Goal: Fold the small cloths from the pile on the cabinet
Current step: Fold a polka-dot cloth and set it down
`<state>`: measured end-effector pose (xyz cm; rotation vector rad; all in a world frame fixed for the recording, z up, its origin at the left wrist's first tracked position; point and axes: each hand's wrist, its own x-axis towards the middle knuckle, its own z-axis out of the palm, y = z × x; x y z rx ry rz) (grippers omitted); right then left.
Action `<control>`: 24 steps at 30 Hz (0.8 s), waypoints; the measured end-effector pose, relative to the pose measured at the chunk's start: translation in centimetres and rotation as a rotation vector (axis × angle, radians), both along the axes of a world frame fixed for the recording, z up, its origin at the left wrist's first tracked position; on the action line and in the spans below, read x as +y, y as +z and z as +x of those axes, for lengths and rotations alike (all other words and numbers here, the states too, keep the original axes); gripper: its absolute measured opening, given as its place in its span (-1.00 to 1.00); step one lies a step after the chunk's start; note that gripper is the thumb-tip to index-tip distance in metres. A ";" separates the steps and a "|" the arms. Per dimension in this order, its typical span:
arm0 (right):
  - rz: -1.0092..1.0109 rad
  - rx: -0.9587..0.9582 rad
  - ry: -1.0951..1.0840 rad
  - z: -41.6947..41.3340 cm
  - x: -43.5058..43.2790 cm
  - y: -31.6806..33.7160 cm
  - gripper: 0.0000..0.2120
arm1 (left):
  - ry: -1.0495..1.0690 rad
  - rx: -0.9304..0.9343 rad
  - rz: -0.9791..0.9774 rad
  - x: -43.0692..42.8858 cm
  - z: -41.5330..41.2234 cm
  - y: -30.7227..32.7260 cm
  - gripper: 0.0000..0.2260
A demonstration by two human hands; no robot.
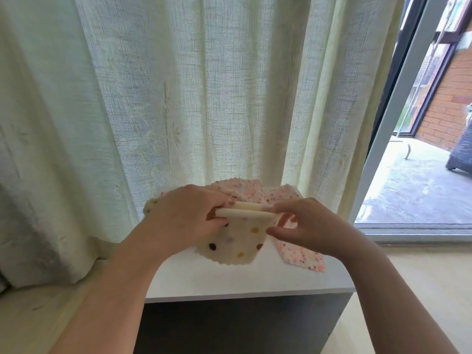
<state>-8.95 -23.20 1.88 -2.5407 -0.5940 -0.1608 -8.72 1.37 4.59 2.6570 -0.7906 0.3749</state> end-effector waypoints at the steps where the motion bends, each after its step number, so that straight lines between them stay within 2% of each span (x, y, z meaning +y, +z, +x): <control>1: 0.008 -0.023 -0.034 0.0 -0.1 -0.1 -0.79 | 0.013 0.004 0.010 0.1 0.1 -0.1 -0.81; 3: 0.045 -0.075 -0.087 0.0 0.0 -0.1 -0.70 | 0.011 0.033 -0.028 0.2 0.3 -0.4 -0.78; 8: 0.226 -0.202 -0.150 -0.1 0.5 -0.2 -0.91 | 0.042 0.106 -0.236 0.0 1.0 -1.1 -0.79; 10: 0.255 -0.216 -0.163 -0.1 0.5 -0.1 -0.91 | 0.041 0.113 -0.279 -0.1 1.1 -1.3 -0.76; 13: 0.241 -0.241 -0.155 -0.2 0.6 0.1 -0.89 | 0.004 0.119 -0.301 -0.2 1.1 -1.3 -0.72; 16: 0.239 -0.266 -0.139 -0.3 0.6 0.3 -0.88 | -0.020 0.094 -0.311 -0.3 1.1 -1.4 -0.82; 20: 0.185 -0.308 -0.138 -0.5 0.7 0.6 -0.88 | -0.023 0.070 -0.312 -0.6 1.0 -1.4 -0.81; 24: 0.137 -0.343 -0.125 -0.5 0.7 0.9 -0.84 | -0.036 0.044 -0.335 -0.5 1.0 -1.4 -0.66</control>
